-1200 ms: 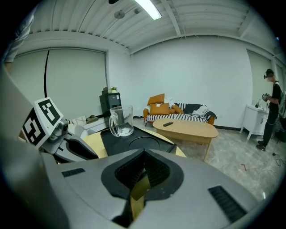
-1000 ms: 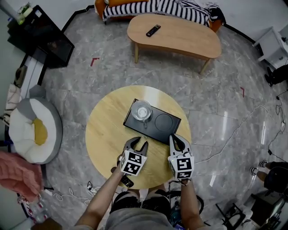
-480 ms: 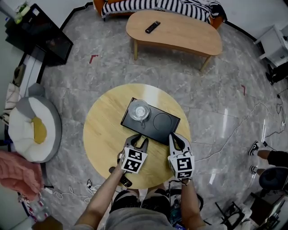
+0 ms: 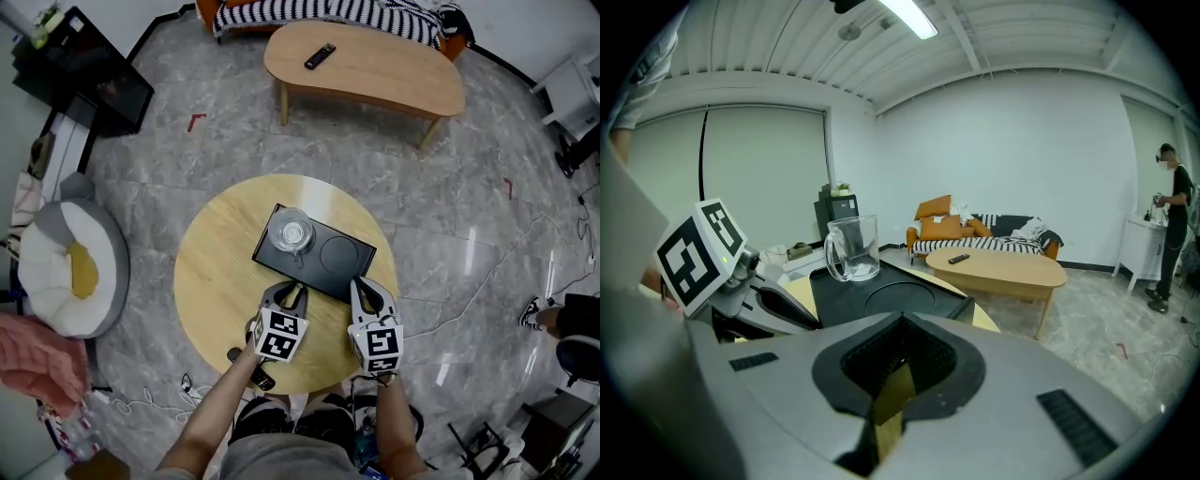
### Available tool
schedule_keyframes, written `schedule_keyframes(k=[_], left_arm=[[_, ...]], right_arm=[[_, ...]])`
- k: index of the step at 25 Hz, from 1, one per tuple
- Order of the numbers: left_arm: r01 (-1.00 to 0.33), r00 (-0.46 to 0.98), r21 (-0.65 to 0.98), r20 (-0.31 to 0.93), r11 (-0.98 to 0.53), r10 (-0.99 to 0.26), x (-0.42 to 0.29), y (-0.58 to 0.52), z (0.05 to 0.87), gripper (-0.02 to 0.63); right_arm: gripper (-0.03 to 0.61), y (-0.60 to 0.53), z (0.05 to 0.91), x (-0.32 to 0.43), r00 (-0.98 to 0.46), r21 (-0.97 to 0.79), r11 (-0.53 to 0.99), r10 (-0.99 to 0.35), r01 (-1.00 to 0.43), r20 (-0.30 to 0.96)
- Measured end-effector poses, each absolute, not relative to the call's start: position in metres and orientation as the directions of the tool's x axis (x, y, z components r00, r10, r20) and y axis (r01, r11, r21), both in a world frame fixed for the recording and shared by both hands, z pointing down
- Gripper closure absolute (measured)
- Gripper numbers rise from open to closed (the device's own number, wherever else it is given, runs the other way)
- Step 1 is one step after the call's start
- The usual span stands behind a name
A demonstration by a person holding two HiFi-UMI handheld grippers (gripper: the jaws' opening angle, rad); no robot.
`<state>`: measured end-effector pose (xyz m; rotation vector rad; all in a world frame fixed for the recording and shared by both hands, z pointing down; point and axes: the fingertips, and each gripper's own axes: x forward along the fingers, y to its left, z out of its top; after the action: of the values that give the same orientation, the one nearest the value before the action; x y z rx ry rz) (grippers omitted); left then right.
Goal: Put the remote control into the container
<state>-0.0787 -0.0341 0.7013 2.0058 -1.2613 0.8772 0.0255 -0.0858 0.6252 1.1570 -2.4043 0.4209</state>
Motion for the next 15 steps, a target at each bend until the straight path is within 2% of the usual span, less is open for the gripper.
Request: schedule_keyframes(k=[15], left_arm=[[-0.93,0.313,0.155,0.809,-0.333,-0.497,-0.087,0.004,0.706,0.535]], right_arm=[[0.571,-0.086,0.629,0.017,-0.582,-0.072,0.639,-0.642,-0.766,0.498]])
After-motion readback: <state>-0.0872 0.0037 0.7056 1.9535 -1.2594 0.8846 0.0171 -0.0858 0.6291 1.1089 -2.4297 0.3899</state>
